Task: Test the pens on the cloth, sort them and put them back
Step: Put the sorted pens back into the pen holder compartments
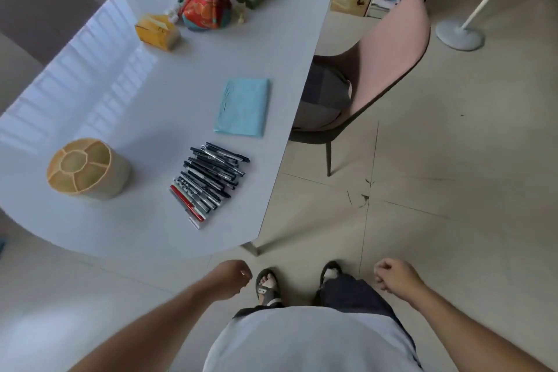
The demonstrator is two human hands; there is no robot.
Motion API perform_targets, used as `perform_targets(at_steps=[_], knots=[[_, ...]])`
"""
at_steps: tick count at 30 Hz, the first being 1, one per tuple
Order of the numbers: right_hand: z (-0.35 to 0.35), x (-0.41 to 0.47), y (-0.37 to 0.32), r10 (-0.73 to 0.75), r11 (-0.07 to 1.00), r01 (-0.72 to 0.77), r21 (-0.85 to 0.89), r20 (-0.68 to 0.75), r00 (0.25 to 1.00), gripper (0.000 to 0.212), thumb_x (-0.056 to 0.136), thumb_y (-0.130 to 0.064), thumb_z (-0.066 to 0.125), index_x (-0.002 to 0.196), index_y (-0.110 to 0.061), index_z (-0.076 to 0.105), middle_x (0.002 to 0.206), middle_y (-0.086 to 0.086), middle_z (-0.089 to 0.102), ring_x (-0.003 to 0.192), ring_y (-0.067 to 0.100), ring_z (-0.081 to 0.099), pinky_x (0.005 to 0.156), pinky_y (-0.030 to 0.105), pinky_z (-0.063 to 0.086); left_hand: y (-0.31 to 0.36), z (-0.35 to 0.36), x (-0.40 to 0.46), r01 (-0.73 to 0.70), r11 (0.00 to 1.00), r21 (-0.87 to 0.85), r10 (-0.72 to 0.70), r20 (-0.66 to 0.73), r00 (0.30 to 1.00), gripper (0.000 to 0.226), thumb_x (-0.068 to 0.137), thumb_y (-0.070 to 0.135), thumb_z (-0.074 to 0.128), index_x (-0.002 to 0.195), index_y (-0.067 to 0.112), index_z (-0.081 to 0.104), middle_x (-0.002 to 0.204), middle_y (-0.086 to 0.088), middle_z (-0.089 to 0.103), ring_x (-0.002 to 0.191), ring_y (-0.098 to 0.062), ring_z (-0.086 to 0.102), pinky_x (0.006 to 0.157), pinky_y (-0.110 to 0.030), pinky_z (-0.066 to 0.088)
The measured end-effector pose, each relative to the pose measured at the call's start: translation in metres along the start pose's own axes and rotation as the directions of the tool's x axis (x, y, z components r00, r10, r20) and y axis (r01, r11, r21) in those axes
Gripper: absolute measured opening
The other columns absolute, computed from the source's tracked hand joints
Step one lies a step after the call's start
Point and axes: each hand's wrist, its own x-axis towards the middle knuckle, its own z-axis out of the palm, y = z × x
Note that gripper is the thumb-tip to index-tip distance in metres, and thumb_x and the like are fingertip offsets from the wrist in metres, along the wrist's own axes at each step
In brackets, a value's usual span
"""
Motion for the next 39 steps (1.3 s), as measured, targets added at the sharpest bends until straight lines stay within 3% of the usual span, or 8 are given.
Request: perform_targets(at_steps=[5, 9, 14, 19, 28, 31, 35, 39], knots=[[-0.022, 0.073, -0.08, -0.123, 0.985, 0.14, -0.105, 0.148, 0.981, 0.015, 0.094, -0.007, 0.06, 0.083, -0.005, 0.071, 0.074, 0.01, 0.073, 0.061, 0.021, 0.064, 0.064, 0.035, 0.055, 0.053, -0.006, 0.024, -0.02, 0.999, -0.032, 0.02, -0.011, 1.0, 0.026, 0.085, 0.023, 0.049, 0.097, 0.027, 0.072, 0.09, 0.015, 0.065, 0.075, -0.003, 0.061, 0.072, -0.021, 0.051], [-0.042, 0.121, -0.146, -0.246, 0.923, 0.32, -0.214, 0.31, 0.918, 0.016, 0.094, -0.008, 0.061, 0.081, -0.006, 0.07, 0.071, 0.009, 0.072, 0.062, 0.02, 0.063, 0.076, 0.043, 0.059, 0.079, -0.005, 0.024, 0.117, 0.972, -0.205, -0.136, -0.078, 0.988, 0.024, 0.088, 0.026, 0.053, 0.101, 0.019, 0.073, 0.103, 0.0, 0.071, 0.091, -0.019, 0.067, 0.087, -0.034, 0.056], [-0.06, 0.159, -0.243, -0.387, 0.819, 0.522, -0.239, 0.441, 0.81, 0.012, 0.095, -0.008, 0.064, 0.086, -0.014, 0.071, 0.08, 0.008, 0.075, 0.069, 0.02, 0.066, 0.078, 0.04, 0.058, 0.1, -0.004, 0.013, 0.175, 0.909, -0.379, -0.259, -0.184, 0.948, 0.021, 0.088, 0.032, 0.057, 0.101, 0.025, 0.072, 0.107, 0.006, 0.071, 0.099, -0.013, 0.064, 0.088, -0.027, 0.051], [-0.055, 0.168, -0.33, -0.531, 0.687, 0.698, -0.201, 0.518, 0.671, 0.008, 0.094, -0.016, 0.066, 0.094, -0.022, 0.072, 0.08, -0.001, 0.076, 0.071, 0.015, 0.073, 0.076, 0.033, 0.061, 0.104, -0.031, -0.006, 0.054, 0.709, -0.703, -0.396, -0.333, 0.856, 0.011, 0.088, 0.026, 0.063, 0.083, 0.022, 0.072, 0.077, 0.002, 0.075, 0.069, -0.009, 0.069, 0.077, -0.034, 0.059], [0.003, 0.125, -0.396, -0.569, 0.638, 0.757, -0.137, 0.579, 0.584, 0.009, 0.094, -0.015, 0.069, 0.098, -0.02, 0.074, 0.082, -0.002, 0.077, 0.072, 0.016, 0.074, 0.075, 0.033, 0.062, 0.013, -0.154, -0.033, -0.3, 0.39, -0.871, -0.76, -0.488, 0.429, 0.033, 0.092, 0.034, 0.063, 0.122, 0.021, 0.058, 0.1, 0.002, 0.068, 0.07, -0.013, 0.072, 0.072, -0.038, 0.061], [0.019, 0.101, -0.4, -0.559, 0.64, 0.752, -0.158, 0.575, 0.597, 0.01, 0.095, -0.017, 0.068, 0.101, -0.023, 0.074, 0.085, -0.003, 0.077, 0.074, 0.011, 0.074, 0.075, 0.028, 0.06, -0.023, -0.202, -0.033, -0.394, 0.294, -0.871, -0.799, -0.45, 0.399, 0.051, 0.095, 0.035, 0.061, 0.139, 0.019, 0.043, 0.11, -0.002, 0.06, 0.08, -0.022, 0.071, 0.077, -0.042, 0.061], [0.035, 0.082, -0.399, -0.535, 0.667, 0.723, -0.18, 0.56, 0.633, 0.011, 0.096, -0.017, 0.067, 0.103, -0.023, 0.072, 0.092, -0.002, 0.076, 0.08, 0.014, 0.074, 0.085, 0.04, 0.062, -0.063, -0.252, -0.024, -0.499, 0.078, -0.863, -0.839, -0.328, 0.435, 0.062, 0.093, 0.036, 0.06, 0.144, 0.021, 0.03, 0.108, -0.003, 0.054, 0.086, -0.027, 0.071, 0.074, -0.04, 0.062], [0.045, 0.077, -0.4, -0.537, 0.679, 0.709, -0.189, 0.531, 0.655, 0.011, 0.095, -0.021, 0.068, 0.101, -0.028, 0.073, 0.088, -0.007, 0.076, 0.078, 0.01, 0.073, 0.085, 0.041, 0.062, -0.095, -0.274, -0.006, -0.433, -0.019, -0.901, -0.869, -0.199, 0.453, 0.059, 0.093, 0.029, 0.049, 0.146, 0.017, 0.025, 0.123, -0.011, 0.052, 0.098, -0.035, 0.065, 0.07, -0.041, 0.062]])
